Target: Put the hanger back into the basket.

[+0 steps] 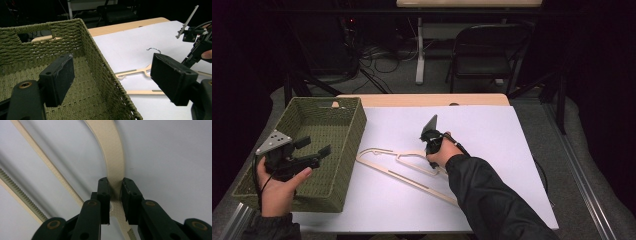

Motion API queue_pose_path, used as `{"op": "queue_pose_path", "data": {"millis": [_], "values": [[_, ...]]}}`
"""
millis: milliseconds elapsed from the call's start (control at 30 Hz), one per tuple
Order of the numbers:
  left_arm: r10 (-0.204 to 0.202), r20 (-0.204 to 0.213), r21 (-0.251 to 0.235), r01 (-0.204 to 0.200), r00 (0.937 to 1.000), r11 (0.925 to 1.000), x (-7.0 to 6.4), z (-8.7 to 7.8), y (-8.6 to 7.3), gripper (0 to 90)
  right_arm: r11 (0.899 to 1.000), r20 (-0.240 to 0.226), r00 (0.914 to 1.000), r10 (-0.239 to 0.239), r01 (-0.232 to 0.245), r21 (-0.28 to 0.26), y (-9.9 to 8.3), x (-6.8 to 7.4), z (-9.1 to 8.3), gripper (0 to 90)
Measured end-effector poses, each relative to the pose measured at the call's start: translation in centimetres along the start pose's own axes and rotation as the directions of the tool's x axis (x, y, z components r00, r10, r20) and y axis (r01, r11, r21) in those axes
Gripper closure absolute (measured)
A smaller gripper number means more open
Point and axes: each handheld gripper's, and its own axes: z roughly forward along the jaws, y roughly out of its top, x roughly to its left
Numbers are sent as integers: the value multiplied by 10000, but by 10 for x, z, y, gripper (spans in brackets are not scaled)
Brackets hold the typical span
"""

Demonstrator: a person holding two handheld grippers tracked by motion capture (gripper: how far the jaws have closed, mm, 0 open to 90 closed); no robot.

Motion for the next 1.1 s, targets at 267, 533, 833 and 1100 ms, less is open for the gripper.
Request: {"op": "queue_pose_path", "data": {"millis": [267,533,833,1100], "values": [[12,29,37,-12,10000,10000,-1,1,0,195,9950,-630,9980,-6,-57,-1001,-7,-5,-4,777],[95,36,48,-95,9999,9999,-2,2,0,195,9969,-629,9968,-499,460,-632,-14,-9,-23,778],[87,40,93,-87,10000,9999,-3,3,0,195,9949,-566,9950,-827,791,-623,-19,-15,-33,779],[77,51,111,-77,10000,9999,-3,3,-1,195,9889,-676,9900,-1239,1175,-907,-23,-11,-38,779]]}}
